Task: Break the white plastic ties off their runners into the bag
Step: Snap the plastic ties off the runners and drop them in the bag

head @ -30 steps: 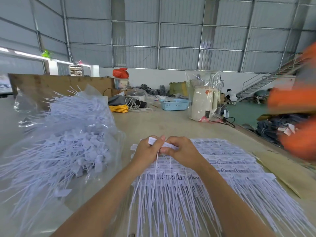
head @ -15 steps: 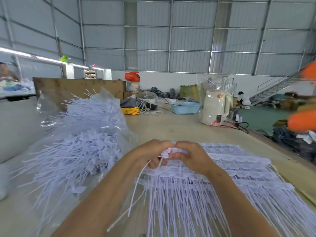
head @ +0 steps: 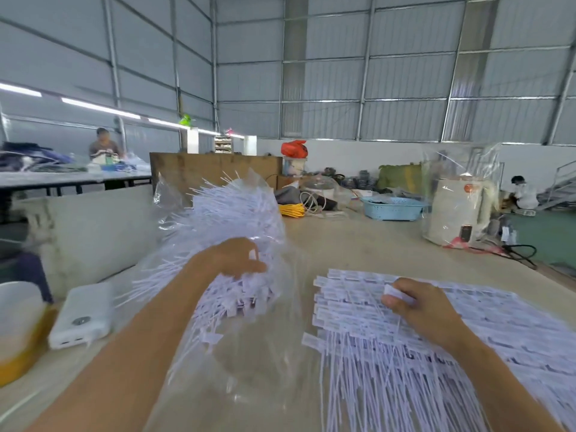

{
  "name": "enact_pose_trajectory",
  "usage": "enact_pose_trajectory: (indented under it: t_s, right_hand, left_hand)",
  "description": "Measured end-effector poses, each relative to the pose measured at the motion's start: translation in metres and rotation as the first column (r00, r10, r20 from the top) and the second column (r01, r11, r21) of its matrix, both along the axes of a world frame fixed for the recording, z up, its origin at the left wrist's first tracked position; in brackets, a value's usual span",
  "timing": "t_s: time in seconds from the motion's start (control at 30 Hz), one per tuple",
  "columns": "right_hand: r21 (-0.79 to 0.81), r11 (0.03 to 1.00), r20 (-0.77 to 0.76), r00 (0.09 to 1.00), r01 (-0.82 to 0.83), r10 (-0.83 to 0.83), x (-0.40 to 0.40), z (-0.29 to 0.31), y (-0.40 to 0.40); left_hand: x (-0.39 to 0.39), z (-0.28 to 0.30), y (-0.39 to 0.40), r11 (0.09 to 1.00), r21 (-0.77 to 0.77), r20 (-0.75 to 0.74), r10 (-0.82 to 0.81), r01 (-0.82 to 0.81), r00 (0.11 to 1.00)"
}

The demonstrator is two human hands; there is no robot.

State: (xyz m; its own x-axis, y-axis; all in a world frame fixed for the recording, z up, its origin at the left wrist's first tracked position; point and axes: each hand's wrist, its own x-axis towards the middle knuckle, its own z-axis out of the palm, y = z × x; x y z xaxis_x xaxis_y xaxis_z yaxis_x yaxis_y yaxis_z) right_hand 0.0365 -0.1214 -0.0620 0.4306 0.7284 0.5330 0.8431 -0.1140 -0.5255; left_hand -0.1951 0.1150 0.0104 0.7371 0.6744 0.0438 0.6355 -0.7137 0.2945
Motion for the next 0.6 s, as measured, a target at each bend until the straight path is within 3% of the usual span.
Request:
enact_pose_trajectory:
  t_s: [0.13, 0.2, 0.37, 0.43, 0.5, 0.53, 0.6]
  right_hand:
    - [-0.055, 0.998, 0.008, 1.000, 0.017, -0.017, 0.000, 0.000, -0.002]
    - [-0.072, 0.997, 0.007, 1.000, 0.024, -0.024, 0.001, 0.001, -0.004]
    - [0.003, 0.997, -0.058, 0.995, 0.082, -0.082, 0.004, 0.003, -0.005]
    - [0.023, 0.994, -0.083, 0.991, 0.108, -0.106, 0.004, 0.006, -0.005]
    - [0.056, 0.992, -0.112, 0.988, 0.115, -0.109, 0.002, 0.009, -0.005]
    - [0.067, 0.991, -0.121, 0.987, 0.119, -0.110, 0.002, 0.009, -0.005]
    - [0.075, 0.989, -0.128, 0.985, 0.126, -0.116, 0.001, 0.010, -0.004]
  left_hand:
    - [0.011, -0.033, 0.025, 0.974, 0.188, 0.099, 0.106, -0.124, 0.989]
    - [0.014, -0.034, 0.027, 0.949, 0.278, 0.064, 0.138, -0.151, 0.988]
    - [0.017, -0.020, 0.013, 0.960, 0.248, -0.016, 0.140, -0.132, 0.990]
    - [0.024, -0.008, -0.008, 0.921, 0.347, -0.036, 0.201, -0.176, 0.979]
    - [0.039, 0.003, -0.034, 0.822, 0.528, 0.097, 0.193, -0.215, 0.976]
    - [0.049, 0.006, -0.049, 0.812, 0.546, 0.227, 0.093, -0.206, 0.969]
    - [0.073, 0.005, -0.084, 0.923, 0.379, 0.499, -0.137, -0.073, 0.856]
